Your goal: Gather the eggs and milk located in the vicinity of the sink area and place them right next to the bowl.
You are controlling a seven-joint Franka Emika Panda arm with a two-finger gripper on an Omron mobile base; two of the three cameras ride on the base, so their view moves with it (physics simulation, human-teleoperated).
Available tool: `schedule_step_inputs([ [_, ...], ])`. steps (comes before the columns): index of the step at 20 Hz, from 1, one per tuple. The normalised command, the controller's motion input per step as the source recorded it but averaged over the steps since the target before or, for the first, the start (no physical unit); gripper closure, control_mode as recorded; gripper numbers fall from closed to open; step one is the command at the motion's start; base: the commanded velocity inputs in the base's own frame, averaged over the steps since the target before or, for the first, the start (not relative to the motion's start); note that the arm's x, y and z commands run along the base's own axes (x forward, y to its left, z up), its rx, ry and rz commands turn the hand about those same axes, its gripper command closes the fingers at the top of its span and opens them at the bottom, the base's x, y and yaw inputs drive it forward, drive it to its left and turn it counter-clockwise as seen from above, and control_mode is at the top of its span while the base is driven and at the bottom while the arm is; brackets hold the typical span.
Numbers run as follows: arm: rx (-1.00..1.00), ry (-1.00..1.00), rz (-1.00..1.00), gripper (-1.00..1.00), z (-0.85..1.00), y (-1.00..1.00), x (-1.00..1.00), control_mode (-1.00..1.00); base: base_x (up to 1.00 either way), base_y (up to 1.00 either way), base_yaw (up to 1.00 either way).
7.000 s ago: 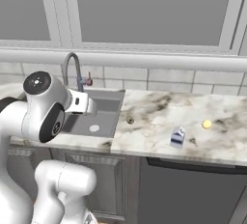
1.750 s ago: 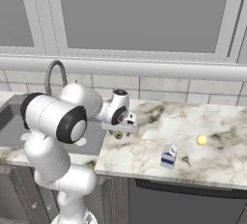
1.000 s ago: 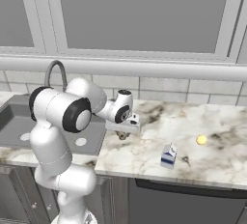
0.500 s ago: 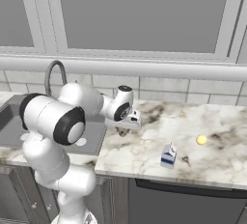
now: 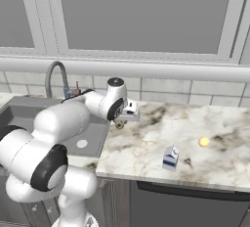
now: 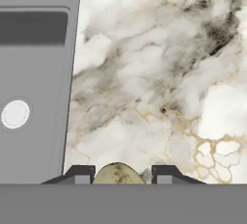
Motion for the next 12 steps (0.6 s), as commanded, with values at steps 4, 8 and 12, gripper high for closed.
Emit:
schedule_step_inputs([
  [4,-0.09,-0.17,0.03,1.0,0.34,0.25,-0.55,-1.0,0.0,0.0,0.0],
  [8,-0.05,-0.19,0.02,1.0,0.15,0.1,-0.63,-1.0,0.0,0.0,0.0],
  [12,-0.03,-0.17,0.02,1.0,0.0,0.05,-0.63,-1.0,0.0,0.0,0.0],
])
